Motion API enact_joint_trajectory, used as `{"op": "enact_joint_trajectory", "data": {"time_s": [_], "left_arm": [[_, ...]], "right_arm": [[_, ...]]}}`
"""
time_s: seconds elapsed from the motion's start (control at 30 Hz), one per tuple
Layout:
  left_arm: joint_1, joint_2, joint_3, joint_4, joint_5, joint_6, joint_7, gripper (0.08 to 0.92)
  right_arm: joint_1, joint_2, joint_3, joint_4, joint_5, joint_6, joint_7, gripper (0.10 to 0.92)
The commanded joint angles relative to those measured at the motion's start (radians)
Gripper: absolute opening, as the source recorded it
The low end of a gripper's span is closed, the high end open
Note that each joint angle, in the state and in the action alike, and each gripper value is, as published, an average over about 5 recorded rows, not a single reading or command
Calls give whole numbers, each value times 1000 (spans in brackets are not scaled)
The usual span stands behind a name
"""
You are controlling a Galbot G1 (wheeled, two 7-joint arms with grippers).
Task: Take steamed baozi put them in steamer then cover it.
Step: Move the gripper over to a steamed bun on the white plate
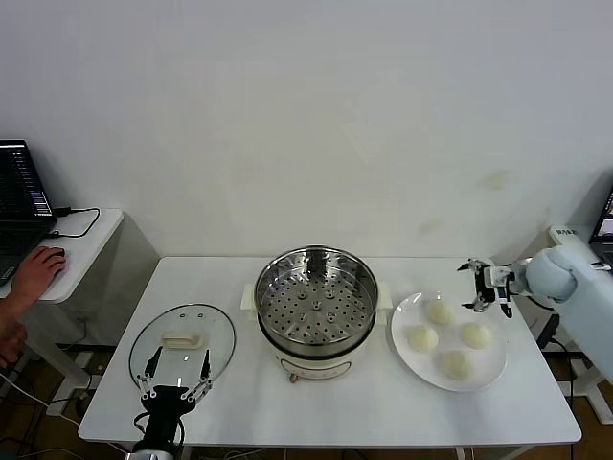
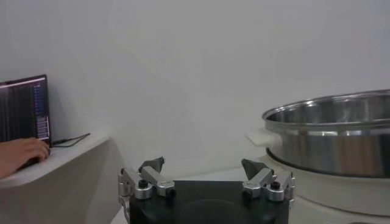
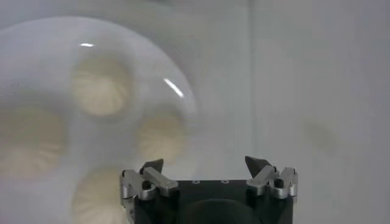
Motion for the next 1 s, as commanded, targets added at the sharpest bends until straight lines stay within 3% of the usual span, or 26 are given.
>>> {"op": "enact_joint_trajectory", "data": {"time_s": [0.03, 0.83, 1.0], "left_arm": [[0, 3, -12, 1, 3, 0, 0, 823], [3, 5, -28, 2, 3, -10, 0, 823], [5, 3, -29, 1, 4, -13, 0, 823]], "right_arm": [[157, 52, -213, -101, 21, 29, -98, 823], [120, 203, -151, -277, -69, 19, -21, 823], [124, 220, -151, -299, -78, 15, -24, 784]]}}
